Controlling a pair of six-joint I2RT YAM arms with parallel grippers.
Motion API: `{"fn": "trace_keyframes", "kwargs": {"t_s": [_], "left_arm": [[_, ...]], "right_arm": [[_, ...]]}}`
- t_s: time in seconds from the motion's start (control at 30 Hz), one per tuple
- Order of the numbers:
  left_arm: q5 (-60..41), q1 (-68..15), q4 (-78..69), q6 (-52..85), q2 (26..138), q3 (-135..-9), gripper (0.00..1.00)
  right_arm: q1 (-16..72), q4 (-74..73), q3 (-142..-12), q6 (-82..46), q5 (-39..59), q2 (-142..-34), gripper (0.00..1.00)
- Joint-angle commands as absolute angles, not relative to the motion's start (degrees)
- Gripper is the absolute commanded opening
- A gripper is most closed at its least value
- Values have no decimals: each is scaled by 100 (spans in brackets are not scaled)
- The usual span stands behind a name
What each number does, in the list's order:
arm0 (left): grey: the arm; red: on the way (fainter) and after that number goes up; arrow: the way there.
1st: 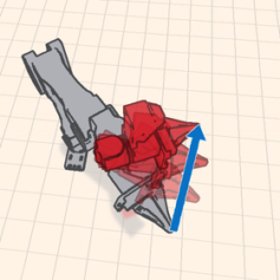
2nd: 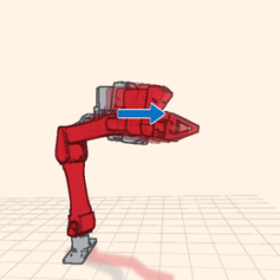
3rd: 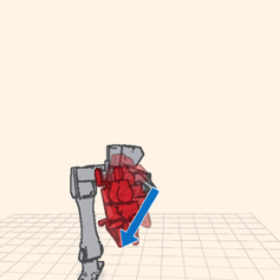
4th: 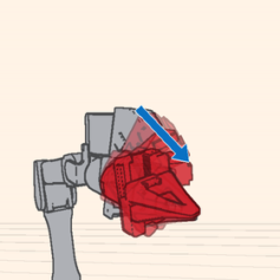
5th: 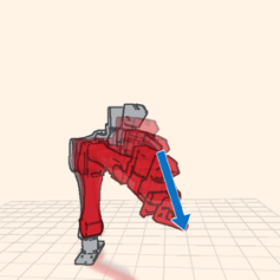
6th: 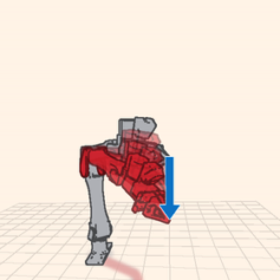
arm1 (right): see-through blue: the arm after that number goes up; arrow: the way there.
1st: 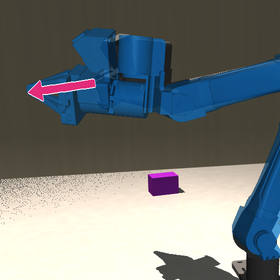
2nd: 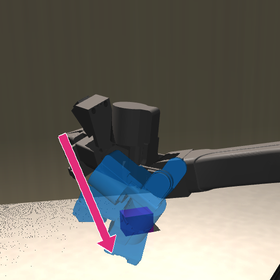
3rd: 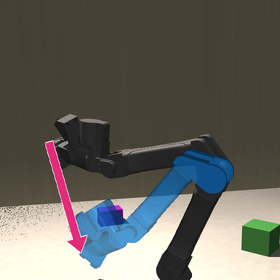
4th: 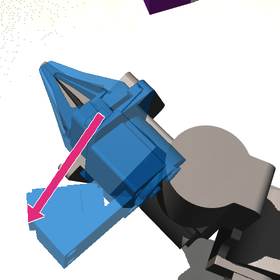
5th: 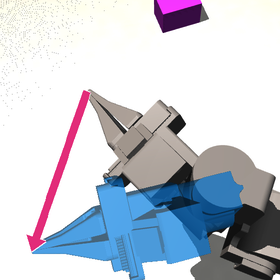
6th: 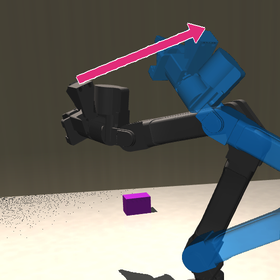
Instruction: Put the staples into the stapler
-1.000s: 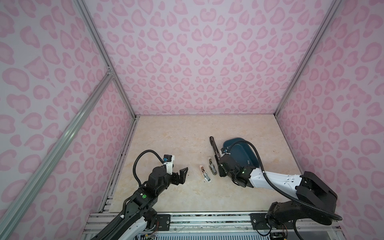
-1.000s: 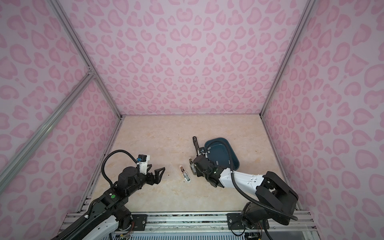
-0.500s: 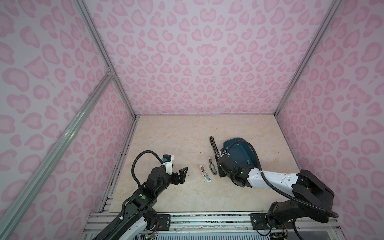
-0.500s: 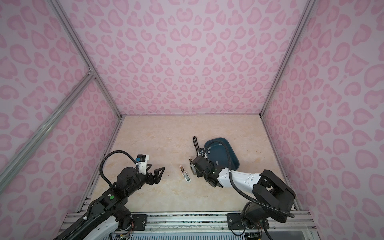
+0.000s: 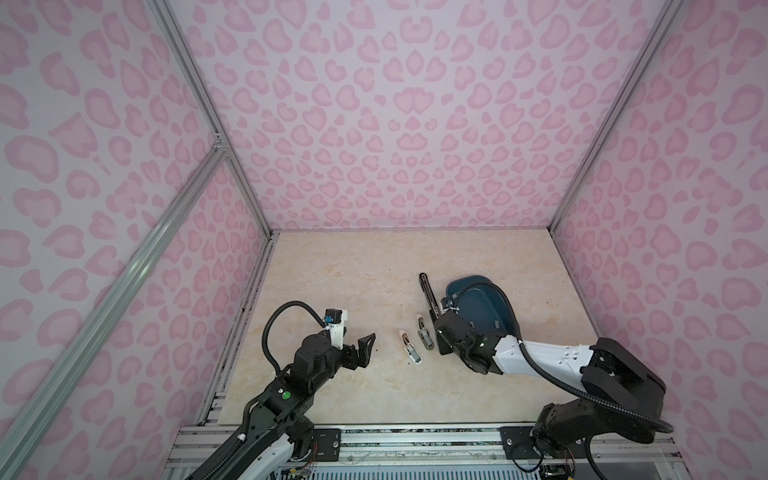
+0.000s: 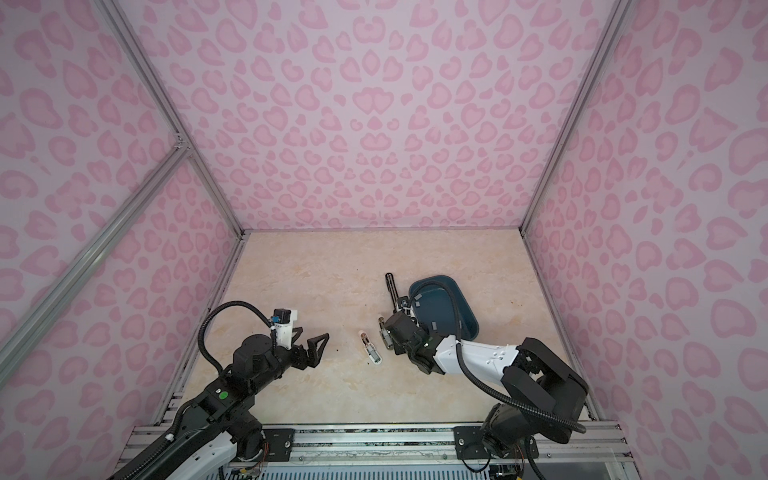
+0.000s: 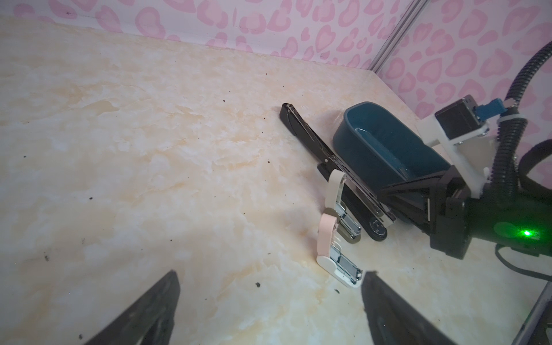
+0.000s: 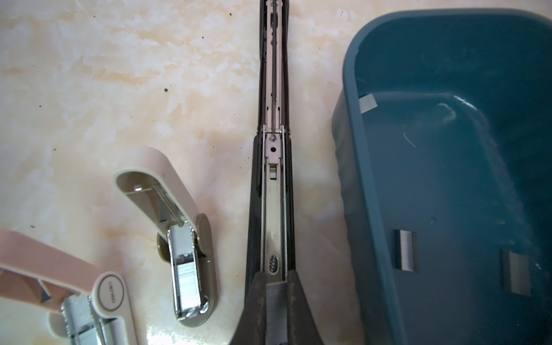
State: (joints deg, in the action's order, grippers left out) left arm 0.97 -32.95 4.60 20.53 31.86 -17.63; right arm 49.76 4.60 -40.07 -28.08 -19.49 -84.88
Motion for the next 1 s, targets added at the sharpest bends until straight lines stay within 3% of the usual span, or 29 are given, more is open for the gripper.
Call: {"fn": "trace_keyframes", "kwargs": {"t_s": [0.0,0.97], "left_arm": [[125,-3287,290,2035,3155,-1767,96],[154,-3287,308,2048,3061,-1740,96]], "right_arm": [[4976,497,-4034,-2847,-2039,-8541,7],[4990,522,-4066,-2872,-2073,-8597,6]]}}
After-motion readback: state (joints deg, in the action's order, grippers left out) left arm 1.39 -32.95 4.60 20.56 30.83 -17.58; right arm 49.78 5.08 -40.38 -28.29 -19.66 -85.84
